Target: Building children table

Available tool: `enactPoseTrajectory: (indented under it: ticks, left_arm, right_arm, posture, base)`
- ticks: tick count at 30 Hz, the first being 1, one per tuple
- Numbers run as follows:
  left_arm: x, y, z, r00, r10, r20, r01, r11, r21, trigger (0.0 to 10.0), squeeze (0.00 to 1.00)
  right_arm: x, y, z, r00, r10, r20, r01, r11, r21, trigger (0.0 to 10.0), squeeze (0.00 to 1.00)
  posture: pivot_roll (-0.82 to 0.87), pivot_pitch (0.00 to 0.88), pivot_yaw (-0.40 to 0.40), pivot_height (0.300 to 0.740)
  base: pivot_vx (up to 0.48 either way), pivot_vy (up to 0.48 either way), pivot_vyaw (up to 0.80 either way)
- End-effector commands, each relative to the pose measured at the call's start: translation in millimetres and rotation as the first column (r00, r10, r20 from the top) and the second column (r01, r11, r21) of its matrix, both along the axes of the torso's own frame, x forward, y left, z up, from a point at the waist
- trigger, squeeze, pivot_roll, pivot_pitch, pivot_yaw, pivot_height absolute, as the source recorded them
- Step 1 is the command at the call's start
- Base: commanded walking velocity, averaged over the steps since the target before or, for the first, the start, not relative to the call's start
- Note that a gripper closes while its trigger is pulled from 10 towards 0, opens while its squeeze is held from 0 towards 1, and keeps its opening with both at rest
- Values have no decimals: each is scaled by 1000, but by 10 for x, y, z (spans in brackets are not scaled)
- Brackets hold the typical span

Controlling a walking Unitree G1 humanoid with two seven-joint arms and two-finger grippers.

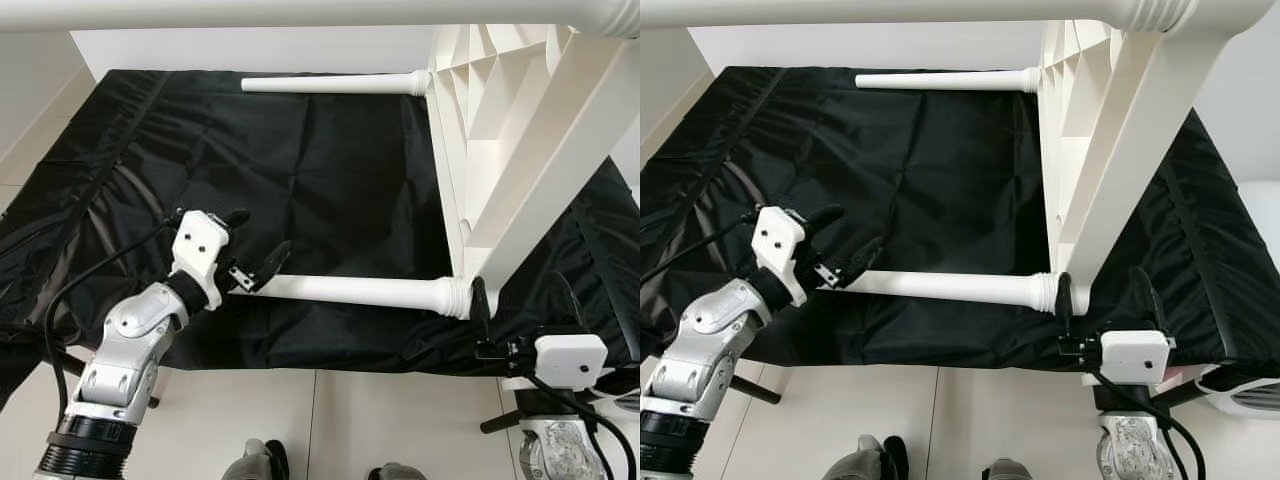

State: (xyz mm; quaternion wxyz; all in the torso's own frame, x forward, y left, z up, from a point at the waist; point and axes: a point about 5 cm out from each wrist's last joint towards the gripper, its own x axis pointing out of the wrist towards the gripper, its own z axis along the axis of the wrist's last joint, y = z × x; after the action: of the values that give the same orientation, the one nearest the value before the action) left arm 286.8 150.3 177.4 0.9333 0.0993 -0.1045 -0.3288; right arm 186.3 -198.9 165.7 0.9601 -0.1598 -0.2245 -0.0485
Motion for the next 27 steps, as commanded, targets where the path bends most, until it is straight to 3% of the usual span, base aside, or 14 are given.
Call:
enactPoseTrajectory:
  ticks: [1,13,15,27]
  left_arm:
    - [-24,2,-12,1000,-25,-6,25,999,41,10000,0]
    - [-36,22,-4,1000,-18,-3,18,999,43,10000,0]
    - [-45,22,3,1000,-17,-3,17,999,40,10000,0]
    - [-48,11,8,1000,-19,0,19,999,41,10000,0]
  right_arm:
    - [12,-17,66,1000,-15,18,15,1000,-13,10000,0]
    - [142,-66,87,999,-29,32,29,999,-12,10000,0]
    - [230,-97,90,999,-35,39,35,999,-7,10000,0]
    - [410,-63,31,1000,-1,21,1,1000,-7,10000,0]
  posture:
    - [-104,160,83,740]
    - [-94,158,82,740]
    - [-95,157,85,740]
    - [-90,154,83,740]
  base:
    - [0,0,0]
    - [0,0,0]
    - [0,0,0]
    - [0,0,0]
